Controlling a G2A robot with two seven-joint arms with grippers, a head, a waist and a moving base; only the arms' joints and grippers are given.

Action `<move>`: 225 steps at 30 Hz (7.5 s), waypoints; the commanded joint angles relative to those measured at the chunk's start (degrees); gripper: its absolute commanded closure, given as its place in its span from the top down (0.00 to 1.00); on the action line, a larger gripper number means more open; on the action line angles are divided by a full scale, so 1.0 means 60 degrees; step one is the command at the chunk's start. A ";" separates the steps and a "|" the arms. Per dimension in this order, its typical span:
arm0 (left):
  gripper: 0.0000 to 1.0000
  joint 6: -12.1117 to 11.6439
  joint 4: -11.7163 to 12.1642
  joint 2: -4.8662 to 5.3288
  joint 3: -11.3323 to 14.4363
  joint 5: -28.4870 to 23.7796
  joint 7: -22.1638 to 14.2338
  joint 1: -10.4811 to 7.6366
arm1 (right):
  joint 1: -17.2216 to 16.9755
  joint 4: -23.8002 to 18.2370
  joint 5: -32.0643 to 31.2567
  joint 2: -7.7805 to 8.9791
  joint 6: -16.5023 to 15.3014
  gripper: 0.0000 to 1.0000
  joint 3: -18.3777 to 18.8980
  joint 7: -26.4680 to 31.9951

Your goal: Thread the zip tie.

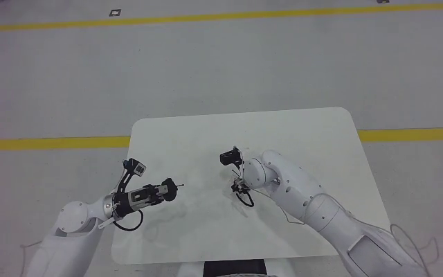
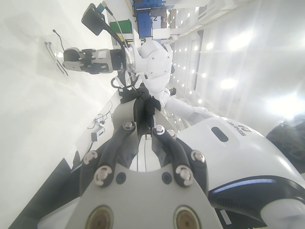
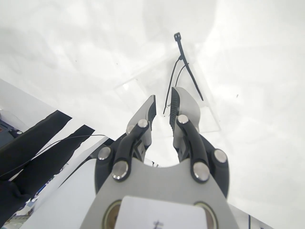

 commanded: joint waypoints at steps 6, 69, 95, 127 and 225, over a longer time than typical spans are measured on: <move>0.00 0.0000 0.0000 0.0000 0.0000 0.0000 0.0000 0.0000 | 0.0034 0.0174 -0.0218 -0.0106 0.0067 0.15 -0.0213 -0.0043; 0.00 0.0000 0.0000 0.0000 0.0000 0.0000 0.0000 0.0000 | -0.0374 -0.0060 -0.1770 -0.0500 0.0325 0.03 0.0164 0.0275; 0.00 0.0000 0.0000 0.0000 0.0000 0.0000 0.0000 0.0000 | -0.0316 0.0593 -0.1709 -0.0715 -0.0037 0.10 0.0189 0.0174; 0.00 0.0000 0.0000 0.0000 0.0000 0.0000 0.0000 0.0000 | -0.0431 0.0330 -0.1899 -0.0801 -0.0104 0.00 0.0592 0.0411; 0.00 0.0000 0.0314 -0.0780 0.1801 -0.1905 0.2843 -0.0019 | -0.3344 -0.1881 0.2466 -0.0364 -0.4467 0.00 0.3600 -1.0713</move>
